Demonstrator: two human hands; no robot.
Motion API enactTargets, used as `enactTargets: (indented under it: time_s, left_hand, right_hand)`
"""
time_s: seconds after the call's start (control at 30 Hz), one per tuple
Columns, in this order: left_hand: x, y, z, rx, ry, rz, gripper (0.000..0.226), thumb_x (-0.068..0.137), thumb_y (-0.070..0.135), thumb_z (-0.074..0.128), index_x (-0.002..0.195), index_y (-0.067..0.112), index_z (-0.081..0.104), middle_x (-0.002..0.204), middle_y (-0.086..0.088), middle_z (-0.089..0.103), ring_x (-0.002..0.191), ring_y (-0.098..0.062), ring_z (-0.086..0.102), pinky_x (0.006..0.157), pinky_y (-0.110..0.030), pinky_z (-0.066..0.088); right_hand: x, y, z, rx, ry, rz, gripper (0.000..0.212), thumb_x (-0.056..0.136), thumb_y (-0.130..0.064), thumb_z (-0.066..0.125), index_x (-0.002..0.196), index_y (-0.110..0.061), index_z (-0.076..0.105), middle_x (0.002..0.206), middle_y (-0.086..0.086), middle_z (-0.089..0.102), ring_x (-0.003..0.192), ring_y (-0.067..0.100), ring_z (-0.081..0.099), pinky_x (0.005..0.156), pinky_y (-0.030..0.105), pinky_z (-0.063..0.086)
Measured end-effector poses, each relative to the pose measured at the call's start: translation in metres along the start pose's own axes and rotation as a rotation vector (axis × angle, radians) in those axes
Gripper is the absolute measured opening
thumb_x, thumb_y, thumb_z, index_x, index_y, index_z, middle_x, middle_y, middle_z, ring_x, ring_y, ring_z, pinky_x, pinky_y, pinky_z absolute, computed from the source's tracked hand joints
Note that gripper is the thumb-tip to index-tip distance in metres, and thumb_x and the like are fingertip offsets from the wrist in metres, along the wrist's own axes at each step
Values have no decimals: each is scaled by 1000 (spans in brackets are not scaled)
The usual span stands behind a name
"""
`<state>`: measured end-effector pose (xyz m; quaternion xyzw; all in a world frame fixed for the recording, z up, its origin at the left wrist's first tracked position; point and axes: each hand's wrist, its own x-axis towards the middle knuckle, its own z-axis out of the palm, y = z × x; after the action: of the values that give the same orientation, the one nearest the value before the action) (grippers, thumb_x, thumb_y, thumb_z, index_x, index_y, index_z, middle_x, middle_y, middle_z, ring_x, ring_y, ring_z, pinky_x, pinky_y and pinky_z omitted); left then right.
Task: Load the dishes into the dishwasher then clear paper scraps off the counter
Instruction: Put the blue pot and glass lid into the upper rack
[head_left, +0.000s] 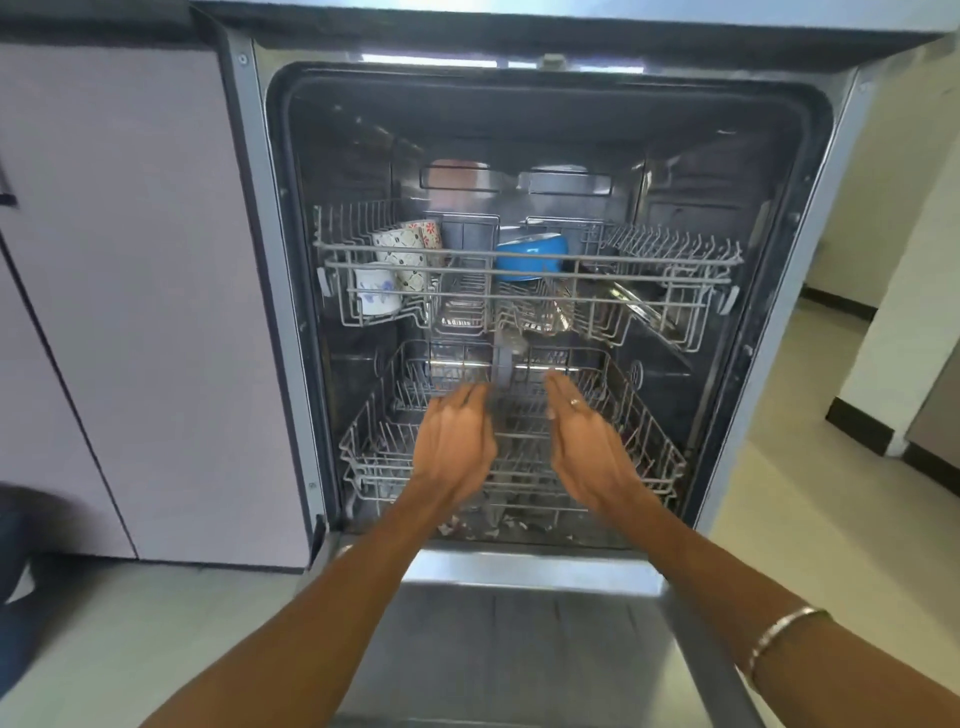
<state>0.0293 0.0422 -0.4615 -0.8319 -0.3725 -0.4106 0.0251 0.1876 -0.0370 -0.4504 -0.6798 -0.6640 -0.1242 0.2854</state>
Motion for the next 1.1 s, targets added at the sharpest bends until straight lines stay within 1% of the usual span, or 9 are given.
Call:
enactTargets:
  time_s: [0.13,0.2,0.27,0.33,0.43,0.7,0.83,0.93,1.1]
  left_hand:
    - [0,-10,31,-86,-337,-162,36,105,30,32,122,10,56,107,-14,64,88,-32,66,80,-47,58]
    - [-3,-14,45,-135,-449,-196,40,106,36,30,115,10,58,93,-16,66,82,-35,66,72,-46,58]
    - [-4,-18,56,-189,-383,-253,42,106,38,29,102,9,59,83,-13,64,77,-33,63,66,-39,52]
    - [0,-18,62,-175,-345,-286,39,106,36,32,88,11,57,80,-11,61,74,-28,57,65,-37,46]
    - [8,-15,70,-128,-364,-349,28,101,24,42,95,5,63,89,-14,62,81,-27,54,70,-36,44]
    - [10,-12,69,-228,-355,-405,21,98,21,48,98,7,63,88,-13,65,80,-30,65,72,-46,59]
    - [7,-8,63,-277,-381,-418,20,101,18,48,95,7,64,84,-11,63,67,-21,61,58,-30,53]
    - [-1,-5,58,-267,-377,-406,21,101,19,48,88,10,62,82,-11,63,66,-21,60,59,-31,55]
    - [-20,5,42,-274,-370,-388,23,100,16,48,81,12,60,78,-9,61,65,-20,58,56,-26,48]
  right_hand:
    - [-13,6,24,-15,-222,90,62,98,-4,45,153,-10,17,149,14,40,111,32,61,95,43,52]
    - [-20,5,34,-71,-240,93,61,98,-5,45,153,-12,20,153,11,35,128,32,50,104,44,45]
    - [-21,6,42,-124,-195,94,56,96,-5,48,149,-14,29,150,10,39,129,32,50,100,45,47]
    - [-11,8,46,-133,-170,130,40,95,-5,52,134,-13,46,128,12,57,112,32,60,88,43,53]
    - [9,12,51,-4,-175,279,18,98,-14,51,110,-9,64,103,15,67,97,33,65,76,34,49]
    - [20,17,64,-9,-143,327,22,102,-22,47,109,-9,63,86,8,59,76,25,56,68,30,46]
    - [18,12,62,39,-208,364,15,100,-15,52,107,-9,63,76,2,58,66,17,60,63,25,54]
    - [11,8,59,39,-208,360,14,99,-14,53,107,-8,63,72,0,55,69,19,63,68,32,60]
    - [-10,-2,50,-33,-197,314,17,101,-16,50,108,-8,62,65,-4,44,66,19,53,62,25,48]
